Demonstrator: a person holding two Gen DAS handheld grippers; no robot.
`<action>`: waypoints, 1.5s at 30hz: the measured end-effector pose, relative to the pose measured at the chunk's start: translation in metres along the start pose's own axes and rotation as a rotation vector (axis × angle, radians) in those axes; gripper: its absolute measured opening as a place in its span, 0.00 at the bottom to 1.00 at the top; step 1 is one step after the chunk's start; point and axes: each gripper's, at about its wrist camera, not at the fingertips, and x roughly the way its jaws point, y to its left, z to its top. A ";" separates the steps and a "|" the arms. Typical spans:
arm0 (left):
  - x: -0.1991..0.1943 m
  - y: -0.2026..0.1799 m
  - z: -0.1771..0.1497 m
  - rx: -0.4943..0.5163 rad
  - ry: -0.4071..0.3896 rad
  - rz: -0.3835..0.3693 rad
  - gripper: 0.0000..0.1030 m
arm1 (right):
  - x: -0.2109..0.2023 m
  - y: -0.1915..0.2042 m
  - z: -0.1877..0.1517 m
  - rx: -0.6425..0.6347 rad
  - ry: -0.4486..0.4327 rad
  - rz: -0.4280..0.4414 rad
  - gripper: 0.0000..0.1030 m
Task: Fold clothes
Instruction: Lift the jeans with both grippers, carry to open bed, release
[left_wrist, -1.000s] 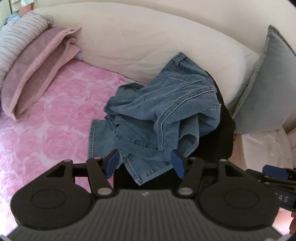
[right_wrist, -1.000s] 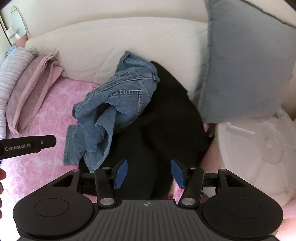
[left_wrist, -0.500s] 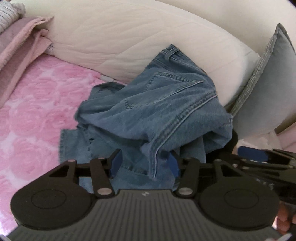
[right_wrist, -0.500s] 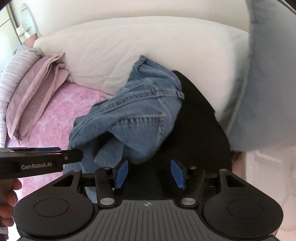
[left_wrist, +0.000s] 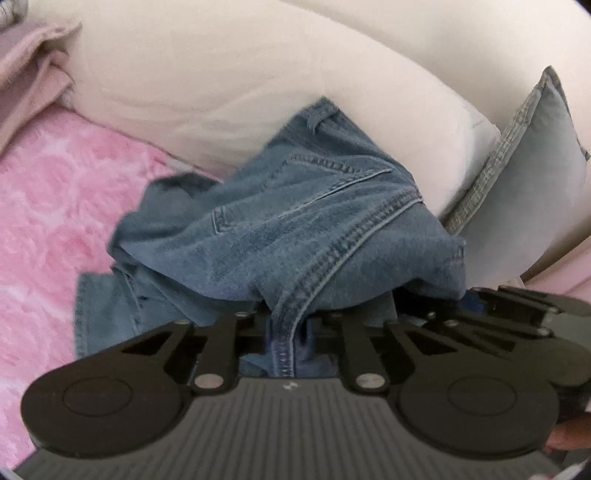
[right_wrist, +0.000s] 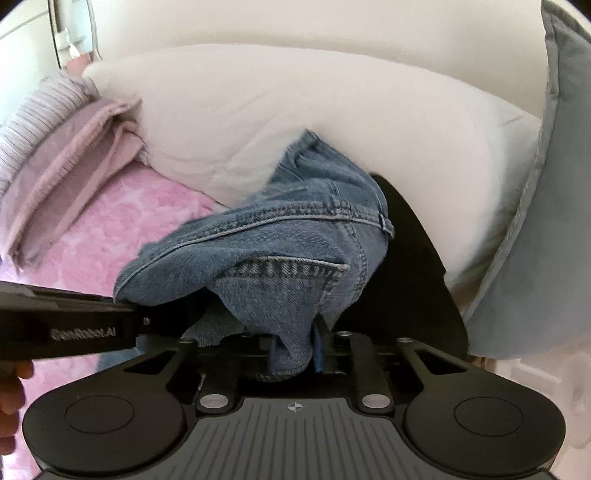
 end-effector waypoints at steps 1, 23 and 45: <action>-0.008 0.002 0.000 -0.007 -0.021 0.007 0.09 | -0.006 0.004 0.002 -0.015 -0.019 0.006 0.13; -0.402 0.065 -0.182 -0.364 -0.661 0.281 0.07 | -0.255 0.207 -0.005 -0.323 -0.377 0.644 0.09; -0.734 0.003 -0.373 -0.433 -0.808 1.052 0.30 | -0.536 0.483 -0.083 -0.636 -0.471 1.326 0.27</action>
